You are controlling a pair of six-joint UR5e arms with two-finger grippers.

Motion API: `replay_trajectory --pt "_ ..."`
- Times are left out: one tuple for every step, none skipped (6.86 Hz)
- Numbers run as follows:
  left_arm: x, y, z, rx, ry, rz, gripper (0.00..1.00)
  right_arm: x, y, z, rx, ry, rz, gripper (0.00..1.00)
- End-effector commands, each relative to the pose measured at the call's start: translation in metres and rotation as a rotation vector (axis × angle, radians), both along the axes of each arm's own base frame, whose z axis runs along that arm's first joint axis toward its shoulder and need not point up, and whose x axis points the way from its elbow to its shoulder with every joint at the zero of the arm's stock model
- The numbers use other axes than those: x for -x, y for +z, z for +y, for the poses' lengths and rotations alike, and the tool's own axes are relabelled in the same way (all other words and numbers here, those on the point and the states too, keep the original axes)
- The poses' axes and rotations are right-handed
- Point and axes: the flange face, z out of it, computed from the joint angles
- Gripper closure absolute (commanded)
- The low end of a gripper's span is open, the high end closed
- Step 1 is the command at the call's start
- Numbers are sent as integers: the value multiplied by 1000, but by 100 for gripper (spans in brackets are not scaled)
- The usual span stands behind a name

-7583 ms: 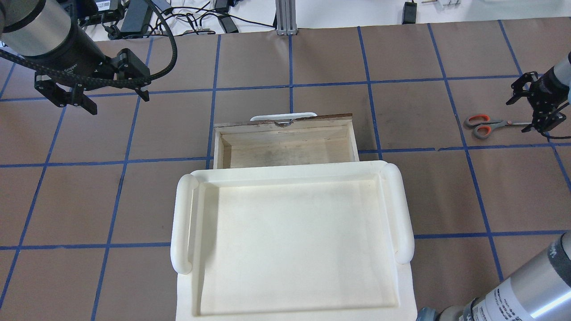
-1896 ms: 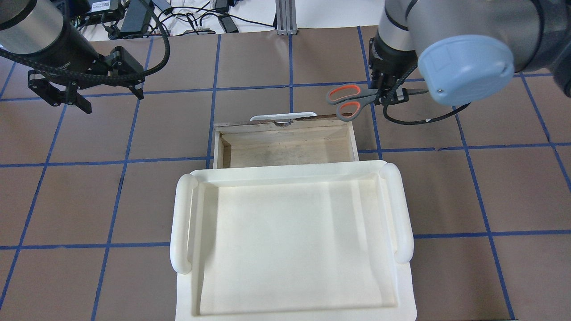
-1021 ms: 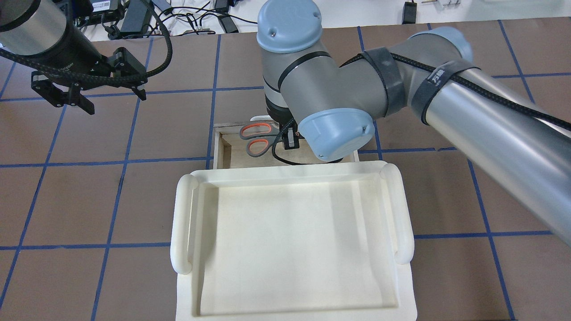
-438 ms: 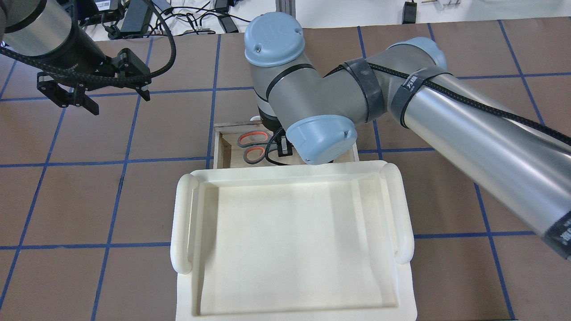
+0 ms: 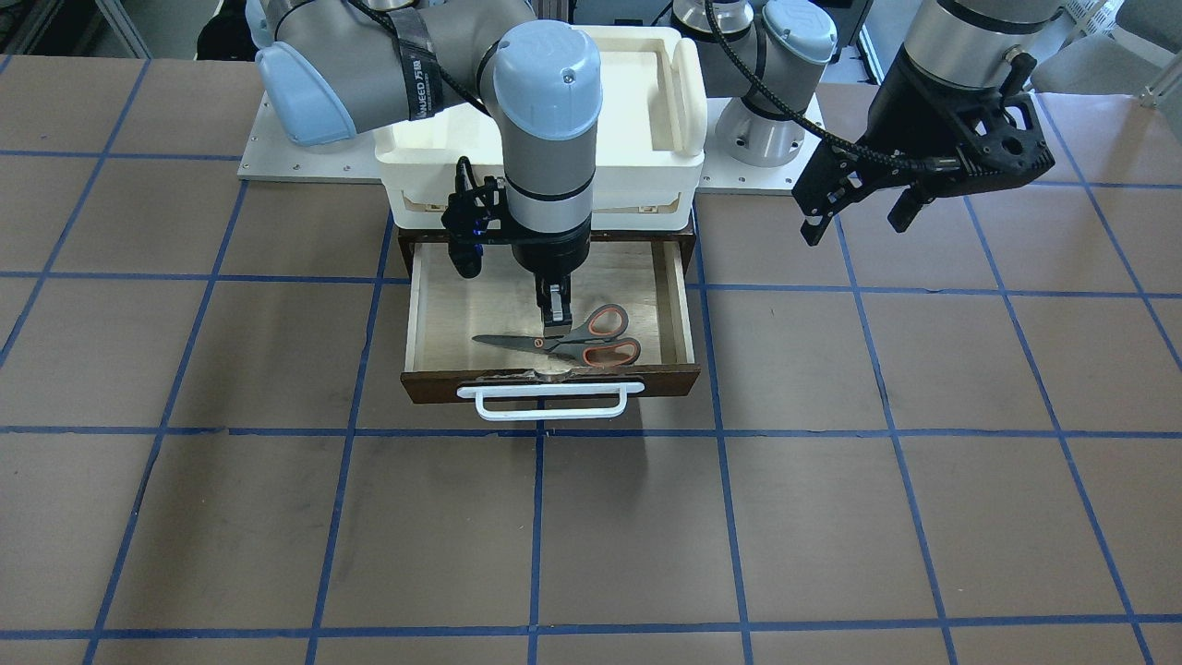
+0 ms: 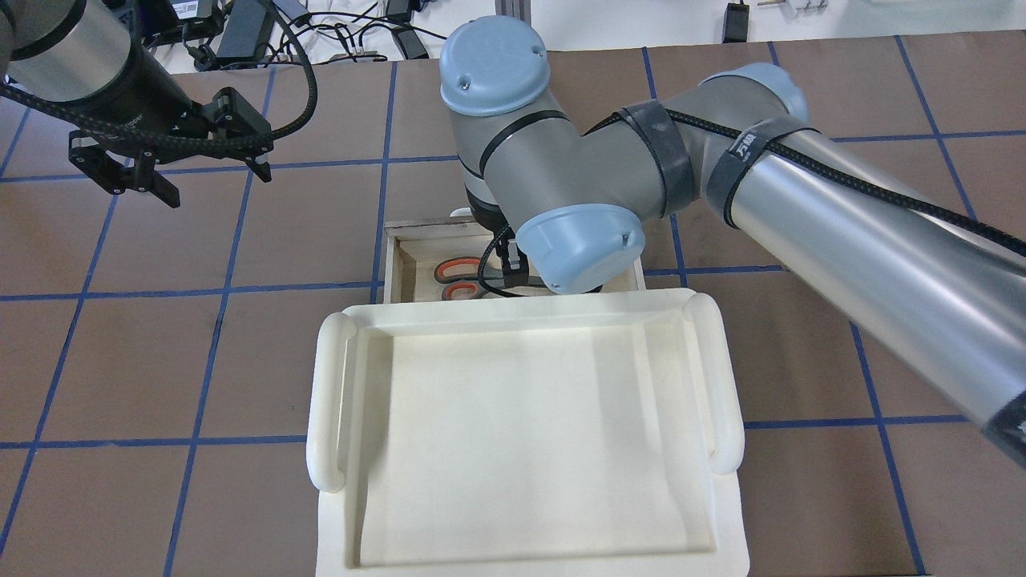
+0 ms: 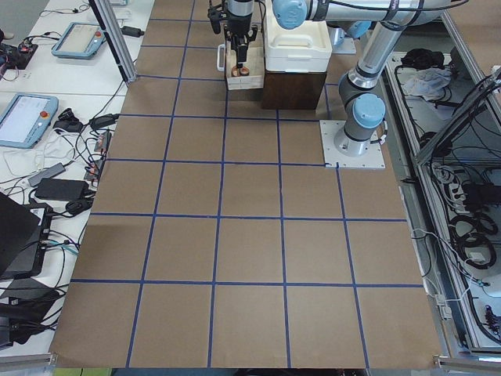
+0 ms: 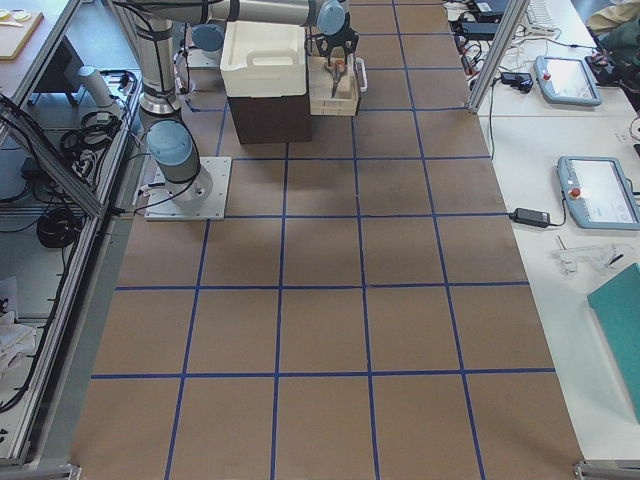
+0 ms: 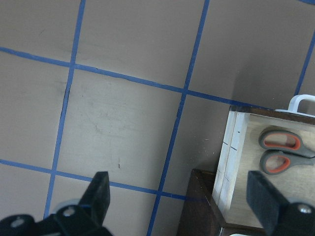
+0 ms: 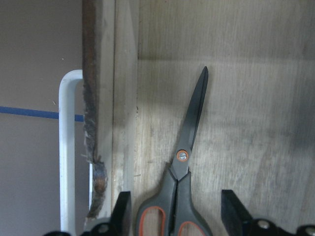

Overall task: Put scissors in drawer and close it
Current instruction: 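Raise the right gripper away from the drawer while the left arm moves forward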

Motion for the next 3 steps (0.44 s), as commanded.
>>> replay_trajectory --pt "-4 -8 -10 -5 2 11 0 29 46 -16 88 202 8 33" --pt "-4 -11 -15 -4 -22 1 0 76 68 -32 120 321 37 33" --pt "-2 -12 -23 -3 -40 3 0 132 81 -40 72 431 77 9"
